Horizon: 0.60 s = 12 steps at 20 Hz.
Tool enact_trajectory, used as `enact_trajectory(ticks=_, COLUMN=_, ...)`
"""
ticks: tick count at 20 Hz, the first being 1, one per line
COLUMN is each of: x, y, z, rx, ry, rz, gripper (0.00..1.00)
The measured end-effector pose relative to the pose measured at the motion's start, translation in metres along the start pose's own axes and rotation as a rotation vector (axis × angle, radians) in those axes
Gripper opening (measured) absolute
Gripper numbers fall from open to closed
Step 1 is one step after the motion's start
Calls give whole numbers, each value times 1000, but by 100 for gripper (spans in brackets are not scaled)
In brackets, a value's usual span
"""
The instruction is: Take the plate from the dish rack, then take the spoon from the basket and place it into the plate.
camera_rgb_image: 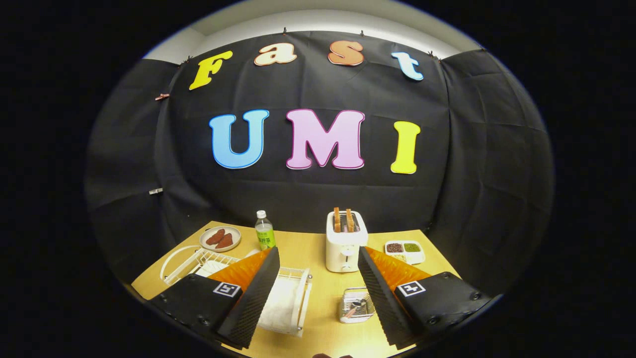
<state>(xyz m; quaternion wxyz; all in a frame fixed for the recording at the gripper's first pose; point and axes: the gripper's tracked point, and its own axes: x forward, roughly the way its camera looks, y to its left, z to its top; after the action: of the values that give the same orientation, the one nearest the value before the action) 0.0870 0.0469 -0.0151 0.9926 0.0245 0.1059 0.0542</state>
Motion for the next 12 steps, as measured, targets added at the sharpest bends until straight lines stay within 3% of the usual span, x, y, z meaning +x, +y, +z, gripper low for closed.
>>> enact_trajectory(ticks=8, x=62, y=80, z=-48, rx=42, ry=265, rz=141, gripper=99)
enact_trajectory(ticks=12, x=89, y=103, z=-89, rx=85, ry=427, rz=140, gripper=99)
